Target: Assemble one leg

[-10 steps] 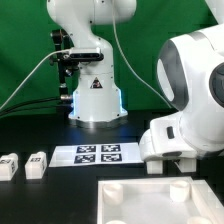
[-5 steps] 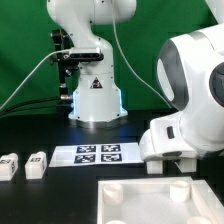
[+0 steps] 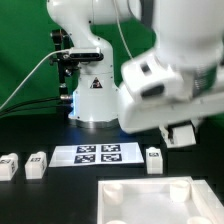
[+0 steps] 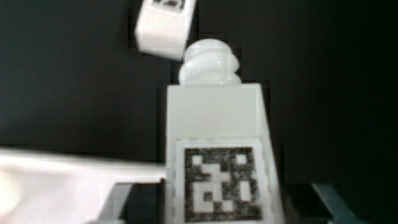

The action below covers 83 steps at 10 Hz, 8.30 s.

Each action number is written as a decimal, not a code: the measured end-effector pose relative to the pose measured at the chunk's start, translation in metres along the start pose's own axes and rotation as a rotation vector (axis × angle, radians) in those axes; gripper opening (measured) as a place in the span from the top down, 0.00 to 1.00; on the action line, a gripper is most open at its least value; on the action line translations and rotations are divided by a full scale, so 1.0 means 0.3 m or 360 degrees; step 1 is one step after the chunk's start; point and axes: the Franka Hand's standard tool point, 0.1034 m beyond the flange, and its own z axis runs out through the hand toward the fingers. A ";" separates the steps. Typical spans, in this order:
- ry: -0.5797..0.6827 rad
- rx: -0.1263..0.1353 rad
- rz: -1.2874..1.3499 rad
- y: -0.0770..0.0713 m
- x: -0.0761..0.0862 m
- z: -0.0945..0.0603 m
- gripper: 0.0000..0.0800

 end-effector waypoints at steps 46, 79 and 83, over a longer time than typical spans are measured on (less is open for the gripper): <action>0.1651 -0.0118 -0.0216 0.081 0.414 -0.022 0.64; 0.0482 0.0093 0.0254 0.079 0.436 -0.048 0.63; 0.0476 0.0340 0.1360 0.084 0.456 -0.052 0.63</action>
Offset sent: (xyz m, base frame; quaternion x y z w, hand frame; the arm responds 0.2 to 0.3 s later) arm 0.0000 0.0000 0.0000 0.0000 0.2667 0.0000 0.9638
